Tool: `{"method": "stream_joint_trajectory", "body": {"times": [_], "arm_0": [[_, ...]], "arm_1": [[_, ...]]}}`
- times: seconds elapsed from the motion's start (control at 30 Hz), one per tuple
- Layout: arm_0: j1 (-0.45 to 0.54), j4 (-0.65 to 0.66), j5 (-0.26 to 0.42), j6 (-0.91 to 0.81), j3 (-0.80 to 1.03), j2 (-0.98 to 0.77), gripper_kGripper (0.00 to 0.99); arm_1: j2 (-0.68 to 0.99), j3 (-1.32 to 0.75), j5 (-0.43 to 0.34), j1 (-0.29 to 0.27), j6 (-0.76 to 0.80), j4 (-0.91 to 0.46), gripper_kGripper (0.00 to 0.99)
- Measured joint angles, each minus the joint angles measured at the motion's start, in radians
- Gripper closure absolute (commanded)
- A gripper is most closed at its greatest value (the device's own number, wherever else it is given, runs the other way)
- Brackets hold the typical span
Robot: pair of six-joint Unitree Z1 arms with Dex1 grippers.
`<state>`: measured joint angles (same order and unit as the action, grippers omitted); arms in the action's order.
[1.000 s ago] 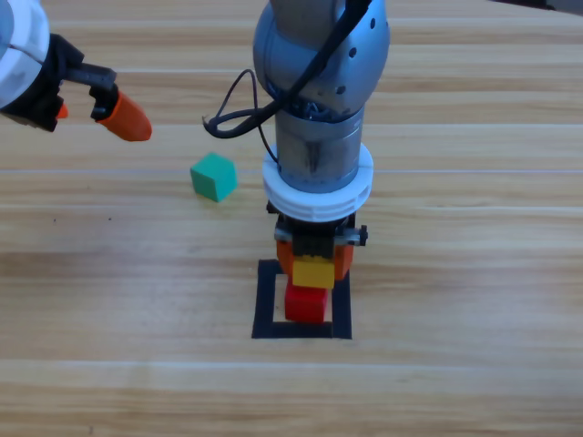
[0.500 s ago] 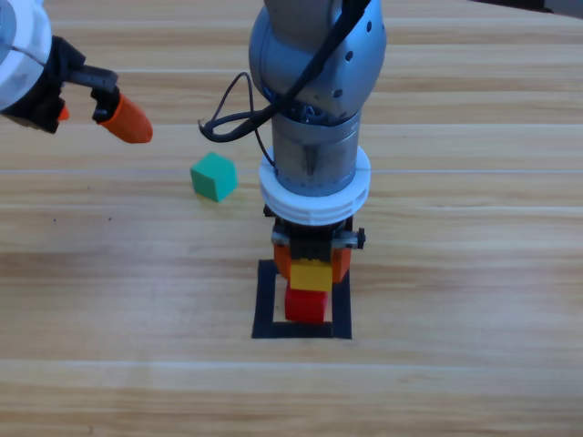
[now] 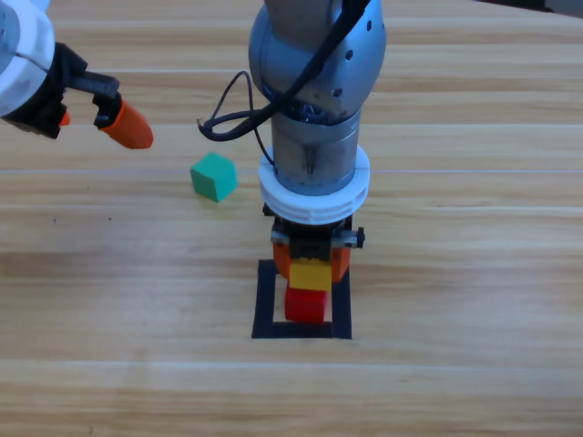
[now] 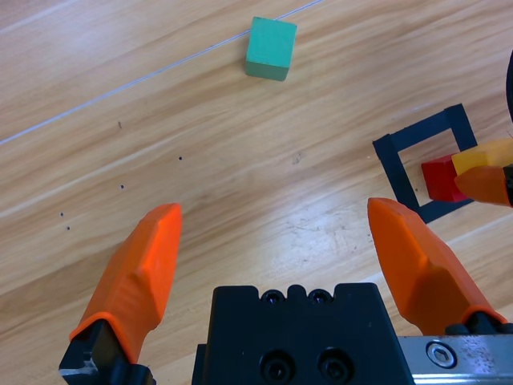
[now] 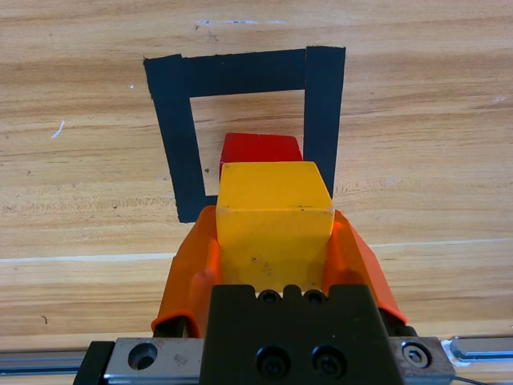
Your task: Stack the blocks in the rectangular block: red at the bottom, yellow in the middle, green on top
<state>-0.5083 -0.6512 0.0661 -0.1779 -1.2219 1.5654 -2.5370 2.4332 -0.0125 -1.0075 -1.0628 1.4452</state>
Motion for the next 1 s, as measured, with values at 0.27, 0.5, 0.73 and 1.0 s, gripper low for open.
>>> {"method": "stream_joint_trajectory", "body": {"times": [0.27,0.5,0.73,1.0], "arm_0": [[0.000,0.004,0.000,-0.002,0.000,0.000,0.000],[0.000,0.006,0.000,-0.002,0.000,0.002,0.001],[0.000,0.016,0.000,-0.002,0.006,0.006,0.001],[0.000,0.020,0.000,-0.002,0.018,0.027,0.001]], "arm_1": [[-0.001,0.000,0.000,-0.001,0.004,0.000,0.791],[-0.014,0.013,0.000,-0.001,0.007,0.000,0.729],[-0.029,0.036,0.000,-0.001,0.014,0.001,0.086],[-0.029,0.056,-0.014,-0.002,0.017,0.029,0.000]]}}
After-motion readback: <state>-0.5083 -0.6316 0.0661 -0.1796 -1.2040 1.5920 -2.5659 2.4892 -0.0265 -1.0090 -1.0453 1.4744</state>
